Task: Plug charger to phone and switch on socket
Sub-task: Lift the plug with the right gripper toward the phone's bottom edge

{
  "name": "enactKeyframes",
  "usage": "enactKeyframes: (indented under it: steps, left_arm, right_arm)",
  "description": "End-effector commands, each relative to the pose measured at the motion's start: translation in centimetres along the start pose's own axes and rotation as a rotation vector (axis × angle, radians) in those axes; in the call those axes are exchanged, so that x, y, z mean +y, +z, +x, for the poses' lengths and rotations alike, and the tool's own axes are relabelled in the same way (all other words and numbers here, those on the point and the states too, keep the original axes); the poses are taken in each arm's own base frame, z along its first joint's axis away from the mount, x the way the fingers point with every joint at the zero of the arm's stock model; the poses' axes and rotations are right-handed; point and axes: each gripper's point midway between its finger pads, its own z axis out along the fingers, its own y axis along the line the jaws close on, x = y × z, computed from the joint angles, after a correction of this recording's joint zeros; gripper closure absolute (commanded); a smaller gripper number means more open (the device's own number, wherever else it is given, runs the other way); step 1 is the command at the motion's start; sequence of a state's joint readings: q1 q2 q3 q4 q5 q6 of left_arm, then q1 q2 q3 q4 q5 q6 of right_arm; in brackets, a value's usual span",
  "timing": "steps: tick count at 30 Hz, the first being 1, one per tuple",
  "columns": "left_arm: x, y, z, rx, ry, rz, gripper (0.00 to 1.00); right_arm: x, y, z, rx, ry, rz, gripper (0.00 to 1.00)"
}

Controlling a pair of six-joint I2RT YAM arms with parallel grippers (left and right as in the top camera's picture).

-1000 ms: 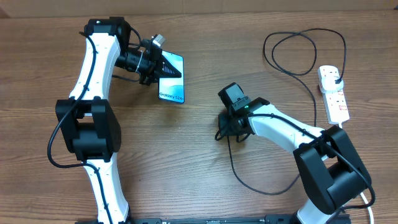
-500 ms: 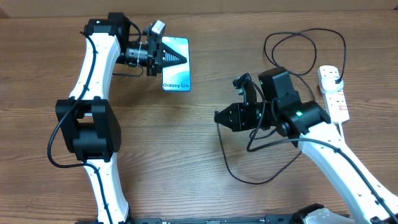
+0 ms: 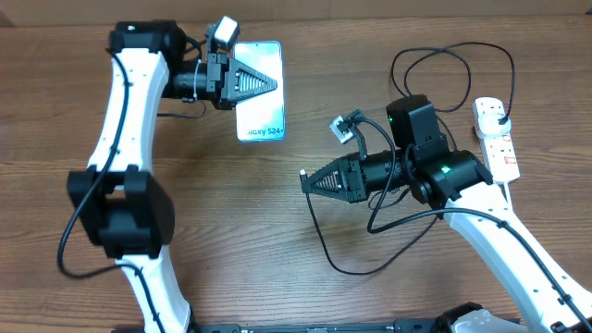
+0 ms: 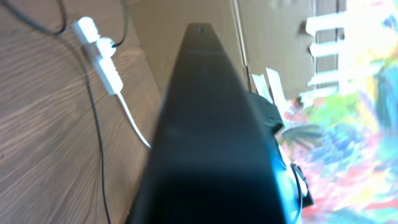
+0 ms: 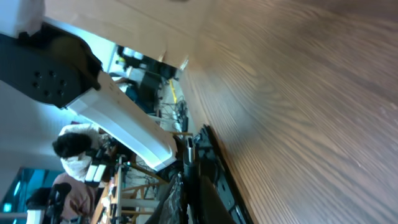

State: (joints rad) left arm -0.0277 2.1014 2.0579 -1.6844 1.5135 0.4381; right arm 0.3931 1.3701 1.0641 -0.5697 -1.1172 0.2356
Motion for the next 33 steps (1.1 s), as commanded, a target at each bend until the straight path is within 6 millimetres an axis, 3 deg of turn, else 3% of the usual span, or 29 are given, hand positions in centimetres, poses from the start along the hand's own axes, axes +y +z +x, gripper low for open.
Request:
enactKeyframes:
  steps: [1, 10, 14, 21, 26, 33]
  left_arm:
    - [-4.3, 0.8, 0.6, -0.008, 0.154, 0.066, 0.96]
    - [-4.1, 2.5, 0.4, 0.039, 0.088, 0.081, 0.96]
    - [-4.0, 3.5, 0.0, 0.066, 0.043, 0.079, 0.95]
    - [-0.8, 5.4, -0.7, 0.081, -0.22, -0.13, 0.96]
    - [-1.5, 6.4, -0.5, 0.104, -0.225, -0.096, 0.96]
    - [-2.1, 6.2, -0.5, 0.108, -0.184, -0.06, 0.96]
  right_arm:
    - [1.8, -0.2, -0.9, -0.009, -0.017, -0.073, 0.96]
    - [2.9, -0.3, -3.1, -0.065, -0.034, -0.104, 0.96]
    - [3.6, 0.2, -2.8, -0.05, -0.053, -0.123, 0.96]
    - [4.2, 0.7, -2.7, -0.043, -0.08, -0.135, 0.96]
    - [3.9, 0.7, -3.2, -0.065, -0.084, -0.116, 0.96]
    - [4.5, 0.5, -4.2, -0.095, -0.104, -0.129, 0.96]
